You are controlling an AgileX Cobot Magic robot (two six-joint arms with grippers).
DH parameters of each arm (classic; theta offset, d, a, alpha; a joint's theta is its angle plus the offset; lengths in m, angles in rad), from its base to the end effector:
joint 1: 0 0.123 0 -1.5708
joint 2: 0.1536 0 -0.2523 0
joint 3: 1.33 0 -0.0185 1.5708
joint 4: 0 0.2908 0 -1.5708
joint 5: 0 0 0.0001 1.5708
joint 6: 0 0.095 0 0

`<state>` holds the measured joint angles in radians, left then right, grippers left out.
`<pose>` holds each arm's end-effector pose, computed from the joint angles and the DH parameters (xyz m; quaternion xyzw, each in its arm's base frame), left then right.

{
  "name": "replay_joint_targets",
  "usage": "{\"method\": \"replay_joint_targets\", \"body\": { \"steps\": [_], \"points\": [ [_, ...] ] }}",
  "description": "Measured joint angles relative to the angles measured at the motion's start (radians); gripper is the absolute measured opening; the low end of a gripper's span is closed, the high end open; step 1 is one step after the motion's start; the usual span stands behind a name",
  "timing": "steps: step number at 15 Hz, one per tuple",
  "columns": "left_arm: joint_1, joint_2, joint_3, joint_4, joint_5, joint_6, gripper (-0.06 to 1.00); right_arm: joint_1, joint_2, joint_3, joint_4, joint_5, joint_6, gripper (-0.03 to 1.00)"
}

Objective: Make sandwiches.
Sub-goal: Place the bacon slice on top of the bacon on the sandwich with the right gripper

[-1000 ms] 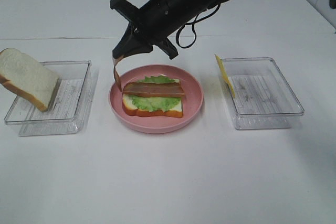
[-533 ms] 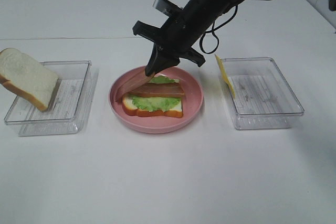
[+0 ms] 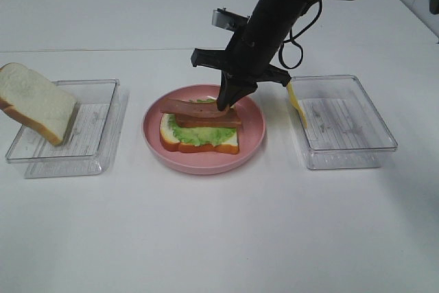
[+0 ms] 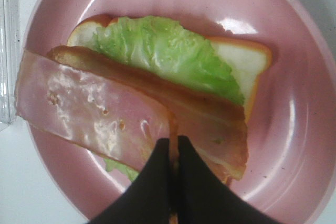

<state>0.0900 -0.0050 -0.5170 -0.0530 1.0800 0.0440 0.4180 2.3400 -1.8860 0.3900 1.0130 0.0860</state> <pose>0.0631 0.0012 0.2988 -0.0180 0.8520 0.0086 0.5231 0.4439 0.2307 0.1006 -0.0761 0.9774 0.1913 0.0473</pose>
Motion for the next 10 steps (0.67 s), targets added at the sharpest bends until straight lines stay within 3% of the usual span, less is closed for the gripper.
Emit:
{"method": "replay_joint_targets", "body": {
  "steps": [4, 5, 9, 10],
  "points": [
    [0.0, 0.0, 0.0, 0.0, 0.0, 0.0, 0.99, 0.0, 0.0, 0.0, -0.016, 0.019, 0.014, 0.03],
    [0.0, 0.0, 0.0, 0.0, 0.0, 0.0, 0.99, 0.001, 0.0, 0.0, -0.018, 0.019, 0.014, 0.09],
    [0.0, 0.0, 0.0, 0.0, 0.0, 0.0, 0.99, 0.001, -0.001, 0.0, -0.018, 0.02, 0.016, 0.55],
    [0.0, 0.0, 0.0, 0.0, 0.0, 0.0, 0.99, 0.001, -0.002, 0.0, -0.018, 0.02, 0.016, 0.62]
  ]
}}
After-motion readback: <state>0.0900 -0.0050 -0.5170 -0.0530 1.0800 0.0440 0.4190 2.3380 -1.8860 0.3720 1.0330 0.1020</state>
